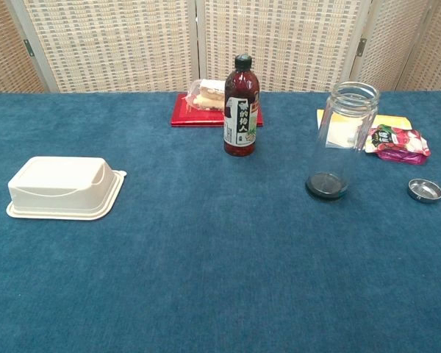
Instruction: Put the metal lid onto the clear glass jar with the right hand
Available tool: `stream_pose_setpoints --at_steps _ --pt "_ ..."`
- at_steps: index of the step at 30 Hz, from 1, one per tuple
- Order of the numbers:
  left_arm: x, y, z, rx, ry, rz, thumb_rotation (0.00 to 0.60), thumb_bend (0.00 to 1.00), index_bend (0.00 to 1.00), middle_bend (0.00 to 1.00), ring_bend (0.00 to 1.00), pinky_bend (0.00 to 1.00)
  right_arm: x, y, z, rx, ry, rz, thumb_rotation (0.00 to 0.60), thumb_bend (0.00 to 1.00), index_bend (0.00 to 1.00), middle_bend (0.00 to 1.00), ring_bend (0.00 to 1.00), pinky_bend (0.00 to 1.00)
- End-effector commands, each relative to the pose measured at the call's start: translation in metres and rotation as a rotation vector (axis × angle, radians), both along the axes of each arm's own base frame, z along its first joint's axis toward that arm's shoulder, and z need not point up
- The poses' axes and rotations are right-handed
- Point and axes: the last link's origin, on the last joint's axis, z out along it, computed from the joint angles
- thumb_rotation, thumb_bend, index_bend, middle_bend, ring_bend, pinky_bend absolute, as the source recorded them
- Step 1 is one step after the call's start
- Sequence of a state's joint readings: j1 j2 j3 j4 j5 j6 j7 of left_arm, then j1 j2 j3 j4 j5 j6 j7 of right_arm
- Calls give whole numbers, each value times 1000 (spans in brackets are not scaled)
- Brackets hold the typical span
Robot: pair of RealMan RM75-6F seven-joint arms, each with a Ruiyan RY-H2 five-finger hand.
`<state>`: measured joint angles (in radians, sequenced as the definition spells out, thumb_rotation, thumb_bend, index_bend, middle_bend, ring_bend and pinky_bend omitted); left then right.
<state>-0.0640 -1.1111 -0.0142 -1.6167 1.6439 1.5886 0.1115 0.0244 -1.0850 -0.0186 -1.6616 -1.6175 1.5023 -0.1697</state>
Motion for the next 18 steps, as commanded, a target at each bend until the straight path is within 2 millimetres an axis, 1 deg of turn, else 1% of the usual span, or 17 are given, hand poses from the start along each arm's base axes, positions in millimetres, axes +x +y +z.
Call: stream_pose_setpoints --at_steps 1,7,11,18 --pt "0 0 -1 -3 0 1 600 425 0 0 0 11 0 0 0 0 0 -1 600 367 0 0 0 0" --pt "0 2 -1 0 2 4 600 425 0 0 0 11 -3 -2 0 6 -2 -15 600 367 0 0 0 0" --pt "-1 4 0 4 3 5 600 425 0 0 0 11 -5 -7 1 19 -33 -33 600 367 0 0 0 0" --pt "-6 6 4 14 -6 28 600 425 0 0 0 11 -8 -35 15 26 13 -72 600 367 0 0 0 0"
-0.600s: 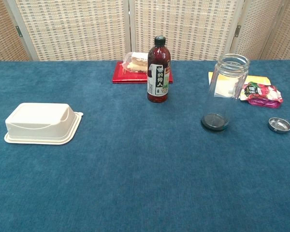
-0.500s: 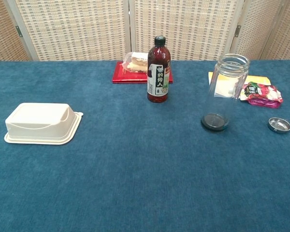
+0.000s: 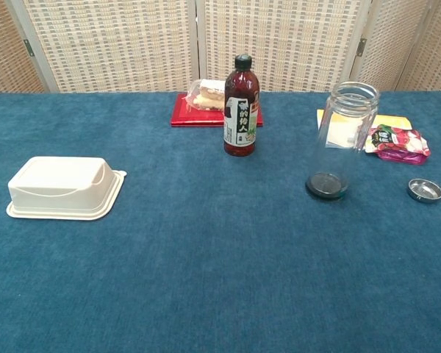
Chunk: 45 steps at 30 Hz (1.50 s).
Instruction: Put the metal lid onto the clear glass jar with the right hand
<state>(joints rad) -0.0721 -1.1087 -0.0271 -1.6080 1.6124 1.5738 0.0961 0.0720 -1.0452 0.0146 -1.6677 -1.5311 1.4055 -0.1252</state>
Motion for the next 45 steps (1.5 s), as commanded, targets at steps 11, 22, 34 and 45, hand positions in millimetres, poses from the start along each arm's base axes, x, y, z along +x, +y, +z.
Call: stream_pose_setpoints --at_steps 11,22,34,45 --pt "-8 3 8 26 -14 38 600 424 0 0 0 11 -4 -89 13 58 50 -70 600 333 140 1 0 0" --pt "-10 2 15 43 -45 40 600 425 0 0 0 11 -10 -135 -18 138 0 -113 600 325 343 0 0 0" --pt "-8 -3 25 66 -77 20 600 425 0 0 0 11 -10 -159 -63 215 12 -118 600 381 422 0 0 0" --pt "-8 -5 29 76 -91 10 600 425 0 0 0 11 -18 -162 -84 255 39 -147 600 390 472 0 0 0"
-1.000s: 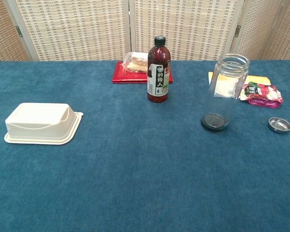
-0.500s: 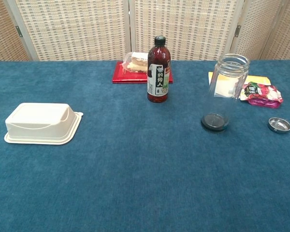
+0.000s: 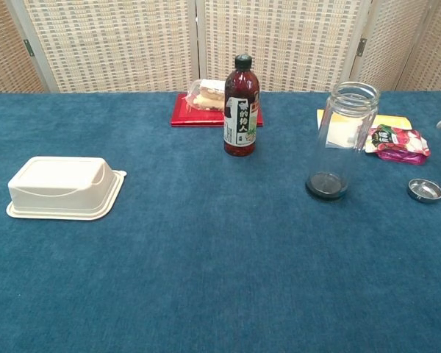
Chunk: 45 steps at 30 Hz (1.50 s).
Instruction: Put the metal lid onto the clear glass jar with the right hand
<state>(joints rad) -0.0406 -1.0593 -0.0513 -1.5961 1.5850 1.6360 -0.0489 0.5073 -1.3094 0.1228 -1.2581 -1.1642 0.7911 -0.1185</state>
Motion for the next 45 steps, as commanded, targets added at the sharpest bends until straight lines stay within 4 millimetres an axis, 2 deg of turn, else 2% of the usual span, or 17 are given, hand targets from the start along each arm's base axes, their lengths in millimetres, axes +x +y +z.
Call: stream_pose_setpoints --at_steps 1,21,37,45 --pt "0 0 0 0 0 0 600 425 0 0 0 11 -1 -2 -5 9 2 -4 600 391 472 0 0 0" --pt "0 -1 4 10 -18 -20 600 425 0 0 0 11 -1 -15 -25 43 4 -3 600 391 489 0 0 0" --pt "0 -3 8 10 -34 -52 600 425 0 0 0 11 3 -25 -41 65 7 8 600 391 596 13 0 0" --pt "0 -5 10 24 -40 -71 600 425 0 0 0 11 9 -27 -41 66 8 35 600 390 637 29 0 0"
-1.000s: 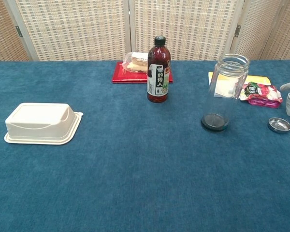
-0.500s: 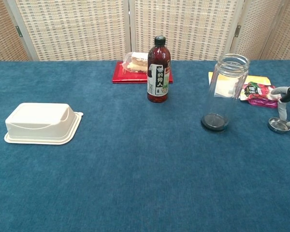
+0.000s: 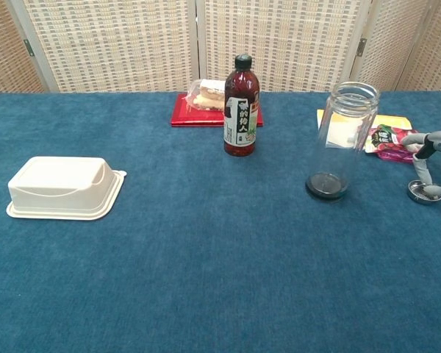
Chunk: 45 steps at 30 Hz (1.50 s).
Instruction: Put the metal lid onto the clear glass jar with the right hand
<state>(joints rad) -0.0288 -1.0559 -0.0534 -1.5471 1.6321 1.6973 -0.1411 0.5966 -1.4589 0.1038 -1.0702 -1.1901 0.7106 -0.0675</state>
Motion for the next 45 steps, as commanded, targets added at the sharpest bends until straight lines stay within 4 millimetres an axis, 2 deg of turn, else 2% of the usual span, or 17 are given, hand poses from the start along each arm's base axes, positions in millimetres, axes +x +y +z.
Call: stream_pose_setpoints --at_steps 1,10,17,24,29,37,45 --pt "0 -1 0 3 0 -5 600 425 0 0 0 11 2 0 1 -1 2 10 600 390 638 30 0 0" --pt "2 -3 0 12 -1 -23 600 425 0 0 0 11 27 6 24 -33 -12 84 600 391 643 34 0 0" --pt "3 -2 -3 12 17 -21 600 425 0 0 0 11 66 13 59 -82 -26 157 600 391 643 34 0 0" --pt "3 0 -5 11 28 -14 600 425 0 0 0 11 99 15 83 -114 -23 201 600 391 643 34 0 0" --pt "3 1 -5 11 24 -10 600 425 0 0 0 11 122 12 87 -118 -30 234 600 391 643 34 0 0" --pt "1 1 0 18 5 -3 600 425 0 0 0 11 158 2 81 -107 -48 290 600 391 643 34 0 0" --pt "1 -2 6 28 -11 -10 600 425 0 0 0 11 185 -2 77 -108 -60 331 600 390 643 35 0 0"
